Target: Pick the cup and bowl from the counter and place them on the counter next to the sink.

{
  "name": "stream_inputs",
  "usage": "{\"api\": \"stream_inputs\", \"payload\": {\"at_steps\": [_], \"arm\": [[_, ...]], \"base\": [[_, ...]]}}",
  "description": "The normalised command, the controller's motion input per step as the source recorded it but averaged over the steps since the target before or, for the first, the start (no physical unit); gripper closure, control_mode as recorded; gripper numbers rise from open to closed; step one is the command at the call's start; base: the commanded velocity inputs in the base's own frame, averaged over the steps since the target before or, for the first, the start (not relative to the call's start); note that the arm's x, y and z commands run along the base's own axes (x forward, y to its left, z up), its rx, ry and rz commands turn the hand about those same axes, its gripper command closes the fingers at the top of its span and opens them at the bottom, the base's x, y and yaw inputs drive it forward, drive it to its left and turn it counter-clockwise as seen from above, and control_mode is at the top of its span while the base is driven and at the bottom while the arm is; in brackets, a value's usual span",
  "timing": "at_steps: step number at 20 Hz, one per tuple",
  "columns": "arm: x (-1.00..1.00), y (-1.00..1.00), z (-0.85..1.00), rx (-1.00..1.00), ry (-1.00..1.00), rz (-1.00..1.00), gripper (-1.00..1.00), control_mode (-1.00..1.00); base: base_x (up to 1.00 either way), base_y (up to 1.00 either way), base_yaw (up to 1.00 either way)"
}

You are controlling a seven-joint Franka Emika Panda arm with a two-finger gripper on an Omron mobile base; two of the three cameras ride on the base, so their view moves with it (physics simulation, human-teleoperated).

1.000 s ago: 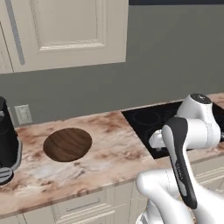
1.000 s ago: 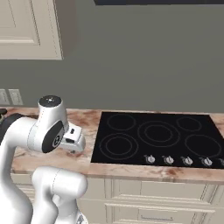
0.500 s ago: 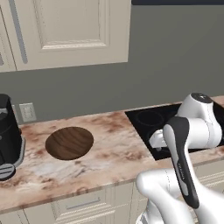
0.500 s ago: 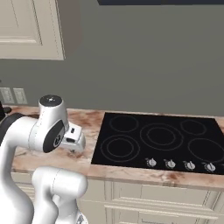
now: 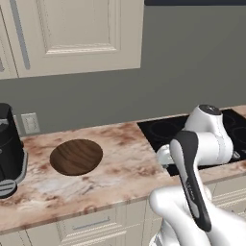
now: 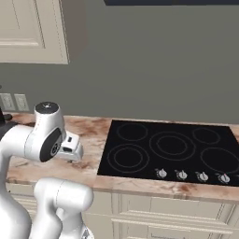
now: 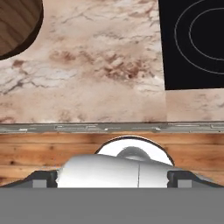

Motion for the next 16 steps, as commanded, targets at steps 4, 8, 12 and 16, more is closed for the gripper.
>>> {"api": "stream_inputs", "payload": {"at_steps": [4, 8, 12, 16], "arm": [[0.01, 0.93, -0.31, 0.0, 0.01, 0.04, -1.0, -1.0], [0.75, 0.38, -0.25, 0.04, 0.05, 0.14, -1.0, -1.0], [0.99, 0.04, -0.03, 0.0, -0.02, 0.04, -1.0, -1.0], [0.52, 0.04, 0.0, 0.0, -0.04, 0.01, -1.0, -1.0]], "base": [[0.0, 0.0, 0.0], [0.0, 0.0, 0.0], [0.0, 0.0, 0.0], [0.0, 0.0, 0.0]]}}
